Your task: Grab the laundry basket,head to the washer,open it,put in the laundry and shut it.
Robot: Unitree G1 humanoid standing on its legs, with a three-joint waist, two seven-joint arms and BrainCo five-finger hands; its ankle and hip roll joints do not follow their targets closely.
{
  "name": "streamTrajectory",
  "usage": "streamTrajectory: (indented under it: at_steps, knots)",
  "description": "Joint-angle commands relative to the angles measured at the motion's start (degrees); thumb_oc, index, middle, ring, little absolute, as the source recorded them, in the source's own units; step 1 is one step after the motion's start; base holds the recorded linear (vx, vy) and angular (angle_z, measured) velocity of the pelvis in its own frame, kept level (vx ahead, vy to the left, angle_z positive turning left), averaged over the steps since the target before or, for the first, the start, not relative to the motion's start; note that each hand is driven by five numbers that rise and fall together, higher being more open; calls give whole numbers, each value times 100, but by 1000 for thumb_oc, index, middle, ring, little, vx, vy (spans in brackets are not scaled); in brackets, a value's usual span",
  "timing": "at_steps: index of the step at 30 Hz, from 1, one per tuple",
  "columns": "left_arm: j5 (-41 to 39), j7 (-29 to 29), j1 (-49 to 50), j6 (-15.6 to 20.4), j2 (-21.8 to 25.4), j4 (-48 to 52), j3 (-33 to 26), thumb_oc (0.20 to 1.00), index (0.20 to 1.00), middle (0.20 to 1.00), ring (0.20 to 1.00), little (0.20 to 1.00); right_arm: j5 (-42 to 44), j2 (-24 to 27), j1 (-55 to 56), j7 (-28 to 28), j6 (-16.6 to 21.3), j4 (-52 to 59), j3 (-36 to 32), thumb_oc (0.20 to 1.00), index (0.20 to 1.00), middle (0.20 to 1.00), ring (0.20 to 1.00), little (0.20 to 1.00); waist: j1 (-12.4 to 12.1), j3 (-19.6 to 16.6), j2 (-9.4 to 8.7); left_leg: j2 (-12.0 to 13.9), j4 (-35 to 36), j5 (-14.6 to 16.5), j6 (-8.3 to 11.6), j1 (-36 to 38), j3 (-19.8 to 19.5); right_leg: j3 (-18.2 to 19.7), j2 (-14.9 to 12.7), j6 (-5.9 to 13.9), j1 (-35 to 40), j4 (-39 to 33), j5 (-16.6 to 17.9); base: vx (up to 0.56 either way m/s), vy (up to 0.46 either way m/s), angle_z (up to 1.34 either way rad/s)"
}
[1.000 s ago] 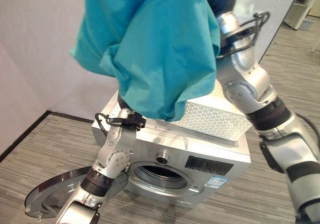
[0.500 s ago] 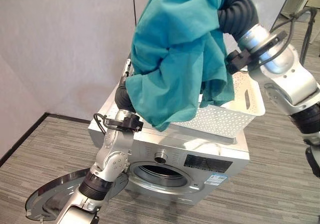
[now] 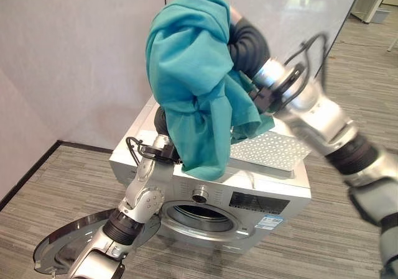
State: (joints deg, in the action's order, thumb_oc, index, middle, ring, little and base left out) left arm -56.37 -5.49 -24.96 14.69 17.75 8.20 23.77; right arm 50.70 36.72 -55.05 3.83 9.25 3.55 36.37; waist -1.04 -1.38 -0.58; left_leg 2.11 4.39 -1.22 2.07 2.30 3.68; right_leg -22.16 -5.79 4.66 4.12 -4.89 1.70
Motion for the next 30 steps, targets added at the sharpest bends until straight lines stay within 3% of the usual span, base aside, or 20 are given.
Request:
streamTrajectory:
  at_steps: [1,7,8,9,10,11,21,24,30]
  knots:
    - [-116,-96,-664,67,171,-177,186,1000,1000,1000,1000,1000,635,-365,-33,-237,73,192,-131,200,200,200,200,200,-103,-307,-423,134,61,-303,237,-286,-11,-9,-311,251,383,42,187,0,0,0]
    - [-61,-167,-606,-34,158,-187,147,1000,1000,1000,1000,1000,711,-296,373,-36,-151,752,114,200,200,200,200,200,-114,-274,-428,125,61,-310,220,-283,7,14,-313,243,375,53,185,-2,2,-1]
    - [-84,-131,-569,-27,151,-163,126,768,768,768,768,768,589,-242,430,-37,-159,814,105,219,219,219,219,219,-108,-271,-426,124,61,-309,217,-281,10,22,-315,246,372,48,188,0,0,0]
    - [-80,-100,-538,-15,137,-146,109,332,332,332,332,332,496,-211,430,-35,-158,840,103,300,300,300,300,300,-105,-264,-430,122,61,-303,212,-276,14,32,-316,245,366,52,188,0,0,0]
    - [-80,-90,-510,-3,113,-143,78,200,200,200,200,200,365,-144,377,-7,-162,887,118,558,558,558,558,558,-105,-256,-431,122,61,-304,210,-279,15,34,-317,247,360,53,190,0,0,0]
    - [-80,-81,-468,24,94,-138,37,200,200,200,200,200,121,-85,382,-61,-152,903,83,1000,1000,1000,1000,1000,-101,-251,-433,121,61,-303,206,-277,17,35,-316,248,359,55,191,0,0,0]
    - [-31,9,-153,110,40,34,-170,200,200,200,200,200,-355,135,396,-151,52,1069,-428,1000,1000,1000,1000,1000,-82,-248,-445,117,61,-275,190,-257,39,66,-320,260,354,45,203,0,0,0]
    - [-41,84,-2,162,52,149,-340,200,200,200,200,200,-856,523,381,-311,223,1060,-906,1000,1000,1000,1000,1000,-52,-265,-455,131,61,-264,192,-250,41,72,-317,271,352,41,200,0,0,0]
    - [-88,195,146,245,85,369,-588,200,200,200,200,200,-1343,705,662,-749,509,909,-1840,1000,1000,1000,1000,1000,-24,-301,-449,132,61,-236,188,-245,44,98,-309,281,350,36,196,0,0,0]
